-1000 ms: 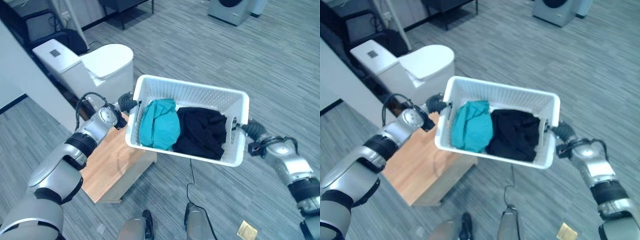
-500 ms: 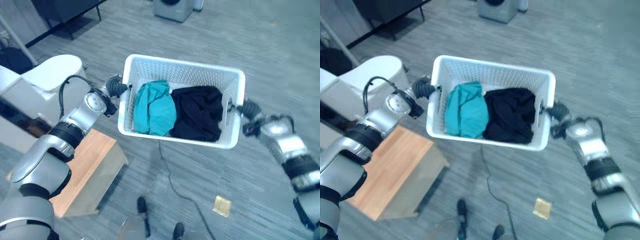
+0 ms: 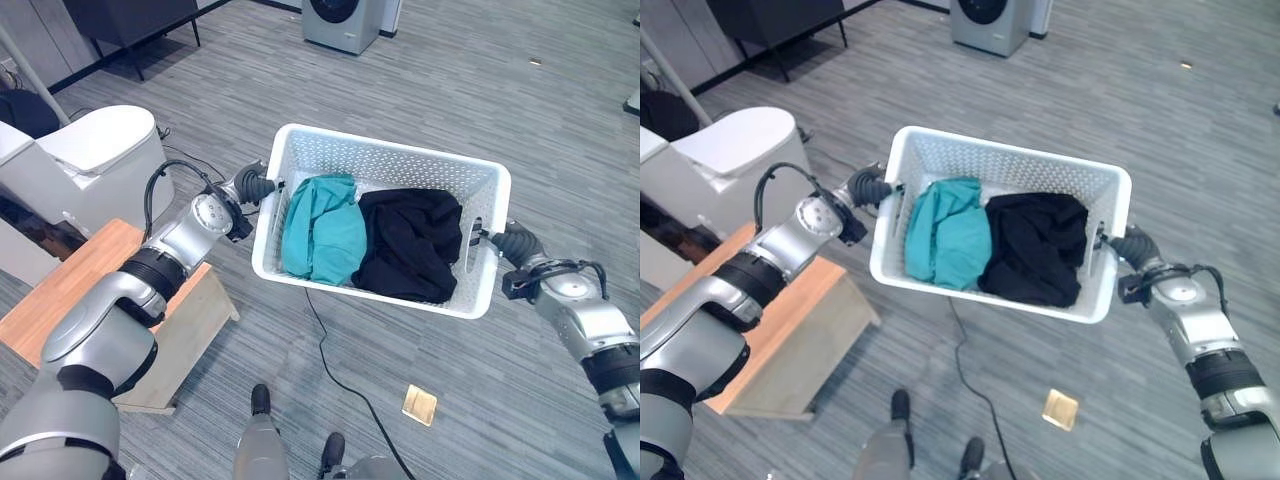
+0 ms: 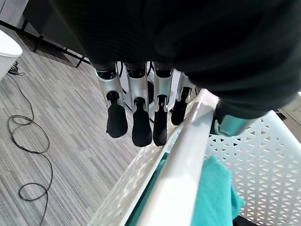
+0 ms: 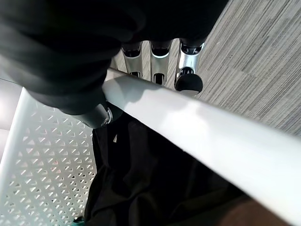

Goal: Grab the laundry basket,head to the washer,open it,put in the laundry and shut it.

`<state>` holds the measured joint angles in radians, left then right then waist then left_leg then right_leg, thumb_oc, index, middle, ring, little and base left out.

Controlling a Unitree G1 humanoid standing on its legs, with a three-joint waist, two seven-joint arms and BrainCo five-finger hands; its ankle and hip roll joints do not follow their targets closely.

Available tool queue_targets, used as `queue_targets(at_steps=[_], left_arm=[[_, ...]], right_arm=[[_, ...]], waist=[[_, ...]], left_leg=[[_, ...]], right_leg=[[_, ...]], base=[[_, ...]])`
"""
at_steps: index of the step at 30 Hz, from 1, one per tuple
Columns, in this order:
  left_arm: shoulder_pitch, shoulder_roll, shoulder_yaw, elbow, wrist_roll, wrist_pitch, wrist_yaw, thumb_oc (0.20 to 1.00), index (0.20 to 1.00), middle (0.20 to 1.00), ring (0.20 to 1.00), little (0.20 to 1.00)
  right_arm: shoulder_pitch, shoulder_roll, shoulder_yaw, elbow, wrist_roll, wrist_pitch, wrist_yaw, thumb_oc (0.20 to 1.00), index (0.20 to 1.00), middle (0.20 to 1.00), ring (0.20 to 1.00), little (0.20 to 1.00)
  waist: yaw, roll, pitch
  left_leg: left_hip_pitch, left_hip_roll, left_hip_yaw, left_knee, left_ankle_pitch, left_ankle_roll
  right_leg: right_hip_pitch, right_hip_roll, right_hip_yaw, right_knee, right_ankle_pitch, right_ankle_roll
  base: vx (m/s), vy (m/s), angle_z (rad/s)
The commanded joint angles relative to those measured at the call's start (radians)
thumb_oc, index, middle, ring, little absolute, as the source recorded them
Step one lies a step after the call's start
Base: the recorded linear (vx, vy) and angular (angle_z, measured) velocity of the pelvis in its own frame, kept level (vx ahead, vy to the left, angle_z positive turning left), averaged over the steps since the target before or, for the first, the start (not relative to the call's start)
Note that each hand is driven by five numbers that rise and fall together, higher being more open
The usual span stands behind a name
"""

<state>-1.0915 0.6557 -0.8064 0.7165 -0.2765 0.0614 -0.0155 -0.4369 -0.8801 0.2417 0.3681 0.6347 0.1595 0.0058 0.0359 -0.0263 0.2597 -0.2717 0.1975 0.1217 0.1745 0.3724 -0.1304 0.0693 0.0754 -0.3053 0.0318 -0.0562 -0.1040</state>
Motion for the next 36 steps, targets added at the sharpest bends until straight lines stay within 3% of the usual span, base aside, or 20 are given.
queue_targets(at_steps=[1,2,4,6,10,12,14,15,16,17,18,19,21,22,25,28,29,31,33,36], left_arm=[[-0.037,0.159,0.164,0.095,-0.033,-0.03,0.044,0.2,0.2,0.2,0.2,0.2],[-0.035,0.16,0.166,0.094,-0.032,-0.03,0.044,0.2,0.2,0.2,0.2,0.2],[0.007,0.214,0.185,0.065,-0.042,-0.029,0.039,0.2,0.2,0.2,0.2,0.2],[0.04,0.243,0.204,0.069,-0.048,-0.032,0.037,0.2,0.2,0.2,0.2,0.2],[0.109,0.273,0.259,0.043,-0.067,-0.032,0.036,0.2,0.2,0.2,0.2,0.2],[0.112,0.28,0.261,0.032,-0.065,-0.029,0.039,0.2,0.2,0.2,0.2,0.2],[0.098,0.272,0.235,0.027,-0.059,-0.029,0.04,0.2,0.2,0.2,0.2,0.2],[0.108,0.265,0.236,0.023,-0.055,-0.031,0.042,0.2,0.2,0.2,0.2,0.2],[0.109,0.265,0.236,0.022,-0.055,-0.031,0.042,0.2,0.2,0.2,0.2,0.2],[0.115,0.245,0.238,0.016,-0.041,-0.026,0.041,0.2,0.2,0.2,0.2,0.2],[0.115,0.245,0.239,0.016,-0.041,-0.026,0.041,0.2,0.2,0.2,0.2,0.2],[0.118,0.238,0.239,0.013,-0.037,-0.024,0.041,0.2,0.2,0.2,0.2,0.2],[0.106,0.218,0.238,0.026,-0.033,-0.022,0.045,0.2,0.2,0.2,0.2,0.2],[0.102,0.203,0.231,0.031,-0.033,-0.018,0.045,0.2,0.2,0.2,0.2,0.2],[0.065,0.191,0.204,0.043,-0.044,-0.02,0.031,0.2,0.2,0.2,0.2,0.2],[0.034,0.178,0.189,0.07,-0.051,-0.024,0.03,0.2,0.2,0.2,0.2,0.2],[0.031,0.178,0.194,0.088,-0.046,-0.029,0.034,0.2,0.2,0.2,0.2,0.2],[0.024,0.181,0.192,0.107,-0.03,-0.035,0.029,0.2,0.2,0.2,0.2,0.2],[0.033,0.193,0.198,0.125,-0.025,-0.038,0.023,0.2,0.2,0.2,0.2,0.2],[0.024,0.193,0.188,0.15,-0.041,-0.042,0.022,0.2,0.2,0.2,0.2,0.2]], right_arm=[[-0.017,-0.109,-0.092,-0.006,0.043,-0.06,-0.015,0.2,0.2,0.2,0.2,0.2],[-0.021,-0.109,-0.088,-0.005,0.043,-0.06,-0.015,0.2,0.2,0.2,0.2,0.2],[-0.057,-0.069,-0.033,0.004,0.044,-0.057,-0.005,0.2,0.2,0.2,0.2,0.2],[-0.096,-0.037,0.007,0.035,0.044,-0.061,-0.002,0.2,0.2,0.2,0.2,0.2],[-0.106,0.016,0.032,0.048,0.03,-0.052,0.005,0.2,0.2,0.2,0.2,0.2],[-0.094,0.024,0.026,0.038,0.024,-0.046,0.006,0.2,0.2,0.2,0.2,0.2],[-0.057,0.069,0.01,0.013,0.024,-0.054,0.014,0.2,0.2,0.2,0.2,0.2],[-0.052,0.085,0.007,0.01,0.018,-0.055,0.018,0.2,0.2,0.2,0.2,0.2],[-0.052,0.085,0.007,0.01,0.018,-0.055,0.018,0.2,0.2,0.2,0.2,0.2],[-0.055,0.102,-0.001,0.009,-0.01,-0.043,0.025,0.2,0.2,0.2,0.2,0.2],[-0.056,0.101,0.0,0.009,-0.01,-0.043,0.025,0.2,0.2,0.2,0.2,0.2],[-0.062,0.102,-0.002,0.008,-0.03,-0.038,0.028,0.2,0.2,0.2,0.2,0.2],[-0.084,0.102,-0.003,0.03,-0.043,-0.043,0.021,0.2,0.2,0.2,0.2,0.2],[-0.087,0.087,-0.014,0.044,-0.052,-0.038,0.018,0.2,0.2,0.2,0.2,0.2],[-0.092,0.052,-0.021,0.081,-0.047,-0.031,0.012,0.2,0.2,0.2,0.2,0.2],[-0.098,0.035,-0.007,0.095,-0.038,-0.03,0.013,0.2,0.2,0.2,0.2,0.2],[-0.104,0.024,0.001,0.094,-0.038,-0.019,0.022,0.2,0.2,0.2,0.2,0.2],[-0.113,0.016,0.01,0.09,-0.047,-0.012,0.035,0.2,0.2,0.2,0.2,0.2],[-0.121,0.013,0.021,0.086,-0.063,-0.005,0.05,0.2,0.2,0.2,0.2,0.2],[-0.136,0.009,0.035,0.082,-0.06,-0.001,0.055,0.2,0.2,0.2,0.2,0.2]], waist=[[0.082,-0.004,-0.029],[0.08,-0.004,-0.031],[0.139,0.009,-0.049],[0.172,0.008,-0.062],[0.188,-0.003,-0.081],[0.189,-0.008,-0.097],[0.185,-0.079,-0.124],[0.179,-0.084,-0.121],[0.182,-0.081,-0.124],[0.153,-0.057,-0.112],[0.155,-0.053,-0.115],[0.138,-0.025,-0.108],[0.102,0.013,-0.092],[0.061,0.033,-0.083],[-0.007,0.041,-0.079],[-0.036,0.039,-0.073],[-0.055,0.039,-0.074],[-0.074,0.053,-0.07],[-0.095,0.068,-0.075],[-0.101,0.056,-0.102]], left_leg=[[-0.05,-0.153,-0.069,0.133,-0.368,0.069],[-0.051,-0.153,-0.069,0.128,-0.363,0.069],[-0.079,-0.192,-0.063,0.001,-0.299,0.072],[-0.102,-0.219,-0.07,-0.072,-0.281,0.075],[-0.134,-0.217,0.02,-0.06,-0.261,0.088],[-0.11,-0.219,0.013,-0.069,-0.245,0.103],[-0.064,-0.277,-0.018,-0.063,-0.252,0.14],[-0.041,-0.275,-0.01,-0.063,-0.271,0.15],[-0.044,-0.27,-0.009,-0.064,-0.268,0.149],[0.024,-0.245,-0.002,-0.066,-0.308,0.169],[0.021,-0.239,-0.002,-0.067,-0.305,0.168],[0.058,-0.218,-0.017,-0.075,-0.317,0.177],[0.135,-0.209,-0.042,-0.105,-0.336,0.186],[0.193,-0.213,-0.078,-0.122,-0.351,0.18],[0.278,-0.228,-0.166,-0.127,-0.404,0.161],[0.33,-0.242,-0.22,-0.115,-0.458,0.154],[0.388,-0.251,-0.266,-0.126,-0.5,0.15],[0.458,-0.239,-0.3,-0.136,-0.541,0.15],[0.522,-0.217,-0.31,-0.136,-0.576,0.143],[0.565,-0.196,-0.315,-0.094,-0.585,0.125]], right_leg=[[0.075,-0.07,0.139,-0.018,-0.084,0.167],[0.072,-0.071,0.14,-0.017,-0.083,0.167],[0.114,-0.037,0.182,-0.007,-0.119,0.167],[0.141,-0.022,0.214,0.007,-0.142,0.166],[0.2,-0.012,0.277,0.022,-0.176,0.162],[0.206,-0.011,0.286,0.035,-0.185,0.16],[0.184,-0.043,0.279,0.211,-0.047,0.24],[0.142,-0.057,0.269,0.319,0.035,0.286],[0.138,-0.053,0.272,0.318,0.039,0.286],[0.053,-0.092,0.229,0.56,0.17,0.348],[0.049,-0.087,0.23,0.558,0.175,0.346],[-0.001,-0.091,0.216,0.654,0.189,0.34],[-0.122,-0.119,0.172,0.79,0.121,0.32],[-0.197,-0.145,0.157,0.741,0.058,0.289],[-0.277,-0.104,0.244,0.464,-0.023,0.245],[-0.309,-0.092,0.341,0.216,0.015,0.247],[-0.38,-0.11,0.402,0.071,0.093,0.271],[-0.44,-0.124,0.4,-0.036,0.146,0.295],[-0.47,-0.128,0.383,-0.042,0.162,0.303],[-0.407,-0.152,0.351,-0.028,0.21,0.294]], base=[[0.12,-0.021,-0.34],[0.21,-0.045,-0.9],[0.42,-0.045,-1.24],[0.49,-0.032,-0.8],[0.45,0.011,-0.6],[0.46,0.038,-0.24],[0.61,0.029,-0.05],[0.27,0.034,0.04],[0.45,0.083,0.08],[0.31,0.063,0.0],[0.47,0.104,0.07],[0.25,0.077,0.35],[0.48,0.069,0.52],[0.59,-0.034,0.39],[0.54,-0.151,0.79],[0.4,-0.142,0.8],[0.71,-0.211,0.7],[0.61,-0.163,0.46],[0.56,-0.18,0.35],[0.54,-0.248,0.15]])
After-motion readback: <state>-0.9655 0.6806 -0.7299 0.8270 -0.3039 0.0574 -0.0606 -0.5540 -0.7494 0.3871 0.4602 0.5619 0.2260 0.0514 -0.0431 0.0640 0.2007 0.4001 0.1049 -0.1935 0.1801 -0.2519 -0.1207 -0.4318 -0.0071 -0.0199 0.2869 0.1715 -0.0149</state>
